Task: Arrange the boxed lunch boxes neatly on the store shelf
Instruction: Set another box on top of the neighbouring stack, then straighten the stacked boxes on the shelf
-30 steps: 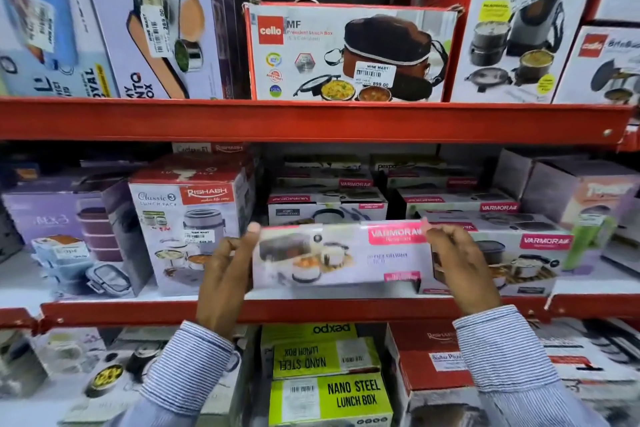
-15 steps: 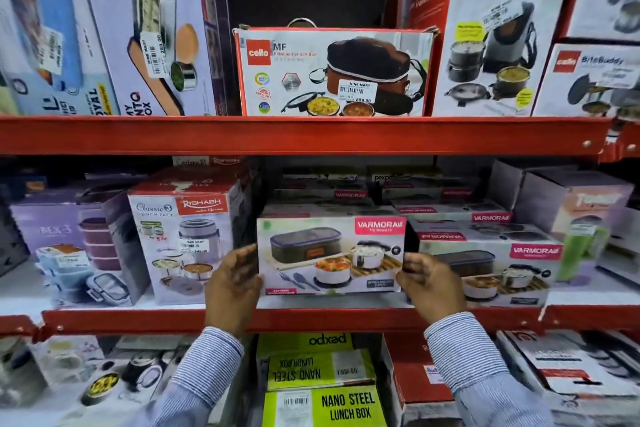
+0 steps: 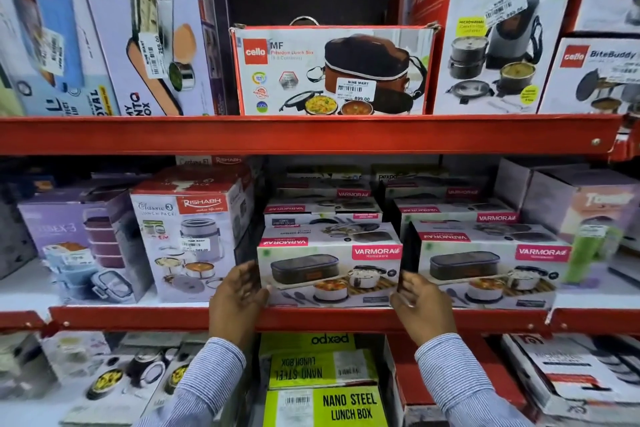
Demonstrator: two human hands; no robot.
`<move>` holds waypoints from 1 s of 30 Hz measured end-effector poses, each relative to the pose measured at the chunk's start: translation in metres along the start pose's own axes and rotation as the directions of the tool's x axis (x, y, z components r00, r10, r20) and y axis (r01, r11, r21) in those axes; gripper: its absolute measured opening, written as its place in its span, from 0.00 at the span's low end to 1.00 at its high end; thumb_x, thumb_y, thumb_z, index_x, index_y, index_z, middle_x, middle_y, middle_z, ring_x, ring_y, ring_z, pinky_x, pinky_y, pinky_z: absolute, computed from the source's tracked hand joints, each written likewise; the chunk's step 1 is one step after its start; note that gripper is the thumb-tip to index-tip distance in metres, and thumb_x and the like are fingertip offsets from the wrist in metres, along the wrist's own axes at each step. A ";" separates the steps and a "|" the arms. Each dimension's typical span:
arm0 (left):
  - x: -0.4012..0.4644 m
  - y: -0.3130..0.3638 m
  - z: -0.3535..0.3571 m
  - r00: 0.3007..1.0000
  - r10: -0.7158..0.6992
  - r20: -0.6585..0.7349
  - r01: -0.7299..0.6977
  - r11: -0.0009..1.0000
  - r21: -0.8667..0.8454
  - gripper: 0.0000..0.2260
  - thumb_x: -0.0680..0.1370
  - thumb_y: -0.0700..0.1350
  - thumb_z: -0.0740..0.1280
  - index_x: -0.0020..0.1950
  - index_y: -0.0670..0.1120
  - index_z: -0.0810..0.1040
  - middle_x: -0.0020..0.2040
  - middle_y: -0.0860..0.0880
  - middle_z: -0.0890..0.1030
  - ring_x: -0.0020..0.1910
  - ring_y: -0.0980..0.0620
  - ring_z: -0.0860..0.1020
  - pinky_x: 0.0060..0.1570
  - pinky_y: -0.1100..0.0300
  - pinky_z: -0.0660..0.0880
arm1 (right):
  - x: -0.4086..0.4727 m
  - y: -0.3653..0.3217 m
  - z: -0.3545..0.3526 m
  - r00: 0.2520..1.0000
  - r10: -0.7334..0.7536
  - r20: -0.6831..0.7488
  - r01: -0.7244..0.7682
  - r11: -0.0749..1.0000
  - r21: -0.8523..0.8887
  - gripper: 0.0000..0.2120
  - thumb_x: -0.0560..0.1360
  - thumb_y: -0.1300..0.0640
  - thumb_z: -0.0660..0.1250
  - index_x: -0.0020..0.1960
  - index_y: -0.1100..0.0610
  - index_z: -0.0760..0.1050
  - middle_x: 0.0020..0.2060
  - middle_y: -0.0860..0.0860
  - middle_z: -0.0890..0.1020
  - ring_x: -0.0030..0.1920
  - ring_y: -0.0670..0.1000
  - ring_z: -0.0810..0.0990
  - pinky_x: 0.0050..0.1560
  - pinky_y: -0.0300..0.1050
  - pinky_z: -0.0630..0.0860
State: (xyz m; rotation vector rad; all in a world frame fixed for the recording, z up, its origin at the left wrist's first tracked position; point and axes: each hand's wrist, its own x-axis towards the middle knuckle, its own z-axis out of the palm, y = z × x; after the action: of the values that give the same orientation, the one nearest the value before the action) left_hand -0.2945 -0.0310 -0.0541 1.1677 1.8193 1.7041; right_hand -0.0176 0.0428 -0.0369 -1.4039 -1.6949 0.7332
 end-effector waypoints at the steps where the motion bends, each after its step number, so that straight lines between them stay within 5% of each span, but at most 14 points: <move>1: 0.000 0.001 0.000 1.000 0.004 0.004 -0.004 1.000 0.005 0.22 0.71 0.34 0.74 0.63 0.47 0.77 0.52 0.50 0.84 0.52 0.56 0.82 0.54 0.64 0.80 | -0.001 -0.001 0.000 1.000 -0.015 0.003 0.015 1.000 -0.011 0.26 0.71 0.59 0.70 0.67 0.61 0.71 0.61 0.58 0.80 0.61 0.54 0.79 0.63 0.52 0.75; 4: 0.000 0.000 0.000 1.000 -0.008 -0.007 0.008 1.000 0.004 0.21 0.71 0.34 0.74 0.63 0.47 0.78 0.50 0.50 0.85 0.52 0.56 0.83 0.58 0.56 0.79 | -0.004 -0.003 0.001 0.999 -0.045 0.003 0.045 0.998 -0.032 0.24 0.71 0.60 0.70 0.66 0.61 0.72 0.60 0.57 0.81 0.60 0.52 0.80 0.61 0.45 0.76; 8: -0.003 -0.002 -0.001 1.000 0.005 -0.022 -0.005 1.000 0.009 0.20 0.71 0.33 0.73 0.59 0.50 0.78 0.46 0.58 0.83 0.45 0.68 0.82 0.49 0.72 0.79 | -0.009 -0.002 -0.001 0.998 -0.060 -0.021 0.059 0.997 -0.043 0.22 0.70 0.61 0.70 0.64 0.61 0.75 0.57 0.56 0.83 0.56 0.50 0.82 0.58 0.42 0.76; 13: -0.006 -0.004 -0.005 0.999 0.023 -0.027 -0.021 0.998 0.055 0.20 0.72 0.34 0.73 0.60 0.49 0.79 0.45 0.59 0.83 0.42 0.74 0.80 0.44 0.78 0.75 | -0.016 -0.001 -0.003 0.998 -0.055 -0.020 0.054 0.997 -0.051 0.23 0.71 0.62 0.70 0.65 0.63 0.73 0.58 0.57 0.82 0.57 0.51 0.82 0.55 0.37 0.73; 15: -0.008 -0.002 -0.006 0.999 0.027 -0.022 -0.026 0.998 0.065 0.20 0.72 0.34 0.73 0.62 0.47 0.79 0.46 0.57 0.84 0.44 0.72 0.80 0.48 0.74 0.77 | -0.019 -0.001 -0.003 0.998 -0.053 -0.020 0.052 0.997 -0.050 0.24 0.71 0.61 0.70 0.66 0.63 0.72 0.59 0.58 0.82 0.58 0.52 0.81 0.56 0.38 0.73; 18: -0.014 0.002 -0.008 0.998 0.028 -0.050 -0.025 0.998 0.053 0.20 0.72 0.35 0.73 0.63 0.46 0.79 0.51 0.49 0.86 0.50 0.58 0.83 0.58 0.55 0.80 | -0.022 0.001 -0.003 0.998 -0.050 -0.025 0.049 0.998 -0.028 0.24 0.70 0.60 0.71 0.66 0.61 0.73 0.60 0.57 0.82 0.58 0.51 0.81 0.57 0.39 0.74; 21: -0.030 0.009 -0.007 0.962 0.183 -0.203 -0.157 0.978 0.134 0.18 0.73 0.38 0.74 0.62 0.46 0.79 0.56 0.47 0.85 0.52 0.49 0.84 0.57 0.50 0.80 | -0.030 0.008 -0.012 0.992 -0.079 -0.098 0.080 0.997 0.009 0.22 0.69 0.60 0.72 0.63 0.57 0.76 0.57 0.53 0.84 0.55 0.48 0.82 0.58 0.42 0.76; 23: -0.048 0.021 0.001 0.898 0.342 -0.276 -0.317 0.939 0.134 0.13 0.74 0.38 0.72 0.58 0.46 0.80 0.55 0.47 0.84 0.51 0.50 0.83 0.53 0.60 0.81 | -0.037 0.015 -0.023 0.981 -0.095 -0.167 0.102 0.994 0.033 0.20 0.70 0.60 0.72 0.61 0.55 0.77 0.54 0.51 0.84 0.53 0.46 0.82 0.58 0.46 0.78; 25: -0.064 0.036 0.020 0.828 0.487 -0.278 -0.474 0.873 0.115 0.08 0.75 0.39 0.70 0.53 0.46 0.80 0.51 0.47 0.83 0.50 0.53 0.83 0.51 0.65 0.79 | -0.040 0.029 -0.041 0.967 -0.087 -0.241 0.105 0.993 0.061 0.17 0.70 0.61 0.71 0.59 0.53 0.78 0.52 0.50 0.85 0.52 0.47 0.83 0.57 0.50 0.79; 27: -0.079 0.047 0.047 0.796 0.548 -0.258 -0.546 0.833 0.085 0.05 0.74 0.41 0.69 0.49 0.46 0.82 0.47 0.50 0.84 0.48 0.53 0.83 0.51 0.59 0.79 | -0.040 0.048 -0.062 0.942 -0.057 -0.329 0.097 0.990 0.105 0.16 0.71 0.62 0.69 0.56 0.49 0.78 0.50 0.50 0.85 0.51 0.48 0.84 0.57 0.53 0.79; 30: -0.102 0.066 0.096 0.809 0.551 -0.205 -0.561 0.828 0.013 0.06 0.73 0.43 0.69 0.47 0.48 0.84 0.46 0.54 0.85 0.48 0.56 0.84 0.52 0.60 0.79 | -0.036 0.073 -0.094 0.901 -0.026 -0.434 0.087 0.989 0.121 0.16 0.71 0.60 0.69 0.55 0.44 0.77 0.49 0.52 0.85 0.49 0.50 0.84 0.53 0.39 0.78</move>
State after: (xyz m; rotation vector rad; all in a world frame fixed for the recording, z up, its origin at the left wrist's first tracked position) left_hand -0.1428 -0.0553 -0.0355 1.6860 1.6208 2.2419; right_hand 0.1021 0.0184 -0.0569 -1.2987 -1.3056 0.4523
